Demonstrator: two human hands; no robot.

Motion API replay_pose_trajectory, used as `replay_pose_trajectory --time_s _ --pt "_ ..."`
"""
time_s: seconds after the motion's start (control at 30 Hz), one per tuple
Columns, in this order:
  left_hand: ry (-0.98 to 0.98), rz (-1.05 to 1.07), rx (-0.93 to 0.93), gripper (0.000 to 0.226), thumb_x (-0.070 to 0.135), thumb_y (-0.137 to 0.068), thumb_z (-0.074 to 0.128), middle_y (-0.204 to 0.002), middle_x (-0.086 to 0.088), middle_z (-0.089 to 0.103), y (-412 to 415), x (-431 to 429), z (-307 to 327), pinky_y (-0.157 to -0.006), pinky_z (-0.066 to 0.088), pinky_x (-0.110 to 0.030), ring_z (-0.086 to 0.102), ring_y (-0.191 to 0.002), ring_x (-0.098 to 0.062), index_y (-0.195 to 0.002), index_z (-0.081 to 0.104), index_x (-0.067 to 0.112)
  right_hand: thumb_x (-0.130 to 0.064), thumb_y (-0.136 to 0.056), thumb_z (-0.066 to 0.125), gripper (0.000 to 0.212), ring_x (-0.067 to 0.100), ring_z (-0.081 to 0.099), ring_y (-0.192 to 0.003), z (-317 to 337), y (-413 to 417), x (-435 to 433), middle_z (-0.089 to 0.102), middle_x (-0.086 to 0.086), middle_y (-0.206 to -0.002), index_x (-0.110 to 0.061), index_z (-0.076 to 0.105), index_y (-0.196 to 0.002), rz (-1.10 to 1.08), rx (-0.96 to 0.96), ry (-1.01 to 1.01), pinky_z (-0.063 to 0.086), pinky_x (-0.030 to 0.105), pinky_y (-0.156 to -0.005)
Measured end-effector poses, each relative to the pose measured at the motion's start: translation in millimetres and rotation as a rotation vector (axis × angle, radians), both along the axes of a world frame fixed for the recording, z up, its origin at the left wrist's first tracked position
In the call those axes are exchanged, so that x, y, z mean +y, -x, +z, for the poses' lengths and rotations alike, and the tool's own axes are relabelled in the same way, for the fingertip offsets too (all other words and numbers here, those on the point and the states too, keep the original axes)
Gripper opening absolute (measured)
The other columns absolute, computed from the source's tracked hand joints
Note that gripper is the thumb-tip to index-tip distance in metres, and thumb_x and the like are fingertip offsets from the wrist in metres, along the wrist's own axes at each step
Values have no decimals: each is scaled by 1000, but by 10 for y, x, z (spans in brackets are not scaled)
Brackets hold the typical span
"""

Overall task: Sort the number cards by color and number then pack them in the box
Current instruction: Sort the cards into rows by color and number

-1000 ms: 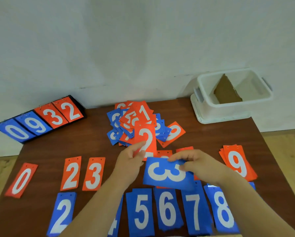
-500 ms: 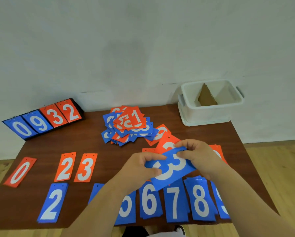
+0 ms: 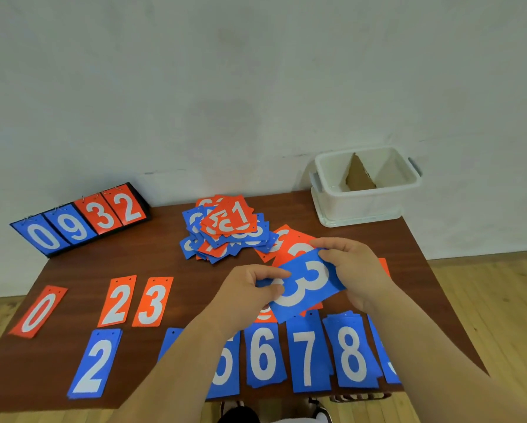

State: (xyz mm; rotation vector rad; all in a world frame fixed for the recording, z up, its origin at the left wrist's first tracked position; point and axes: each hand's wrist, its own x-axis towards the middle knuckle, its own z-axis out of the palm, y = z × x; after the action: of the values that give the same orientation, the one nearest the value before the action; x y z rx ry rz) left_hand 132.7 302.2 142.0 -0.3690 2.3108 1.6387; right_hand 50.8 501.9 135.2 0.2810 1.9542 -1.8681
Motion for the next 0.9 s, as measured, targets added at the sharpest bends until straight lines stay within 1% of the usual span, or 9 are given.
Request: replay_pose_trajectory --time_s 0.1,0.2,0.37,0.43,0.53,0.6,0.67,0.73,0.9 --pt "-4 21 0 24 21 -97 70 -109 9 71 -38 -113 -23 -81 61 -49 69 -97 -31 -106 77 43 -11 -99 63 19 20 77 -82 4 -42 -128 77 3 -101 -24 76 -104 -16 15 7 64 38 -68" --pt "7 2 -17 30 22 -96 72 -108 -2 74 -103 -331 -20 -80 59 -57 64 -84 -39 -105 75 50 -11 -97 66 20 18 77 -82 50 -86 -291 76 1 -100 -27 75 -106 22 21 -18 64 39 -70" --pt "-26 -53 -55 28 13 -91 76 -129 12 63 -272 -882 88 -66 57 -19 71 -84 -7 -104 77 38 -8 -93 71 21 22 77 -80 108 -200 -818 73 5 -86 -25 75 -104 71 42 -31 63 38 -70" --pt "-43 -104 -73 26 11 -90 77 -121 13 65 -368 -1158 125 -68 58 -22 70 -78 -6 -101 78 35 -9 -90 75 22 26 76 -82 100 -257 -1116 67 7 -84 -26 75 -103 102 61 -59 64 44 -78" --pt "-85 -137 -110 29 10 -90 76 -118 10 69 -534 -1561 146 -73 59 -26 73 -93 -15 -102 77 37 -12 -89 78 22 23 77 -85 55 -357 -1563 75 1 -94 -27 74 -104 83 61 -35 63 49 -81" --pt "-50 -122 -102 30 11 -91 76 -114 9 70 -630 -1807 91 -72 59 -25 72 -92 -14 -107 76 36 -12 -96 69 20 17 74 -84 29 -423 -1802 73 -1 -101 -29 73 -106 8 65 -37 64 42 -77" --pt "21 -86 -68 31 14 -91 75 -115 13 66 -706 -2038 -10 -67 55 -19 70 -84 -5 -110 74 38 -10 -102 55 27 12 69 -78 19 -475 -1964 68 -4 -103 -30 71 -112 -80 64 -49 61 30 -62" --pt "34 24 -29 31 14 -90 76 -120 12 63 -767 -2265 -138 -64 53 -17 70 -83 -5 -108 73 39 -6 -103 50 33 12 70 -83 -25 -527 -2044 65 -10 -102 -29 67 -120 -137 53 -47 60 27 -61" --pt "15 288 16 21 6 -89 73 -109 4 66 -887 -2667 -430 -74 64 -37 70 -86 -18 -96 67 25 -8 -96 66 40 17 72 -89 -151 -747 -2135 66 -3 -115 -34 58 -126 -122 77 -141 54 20 -54"
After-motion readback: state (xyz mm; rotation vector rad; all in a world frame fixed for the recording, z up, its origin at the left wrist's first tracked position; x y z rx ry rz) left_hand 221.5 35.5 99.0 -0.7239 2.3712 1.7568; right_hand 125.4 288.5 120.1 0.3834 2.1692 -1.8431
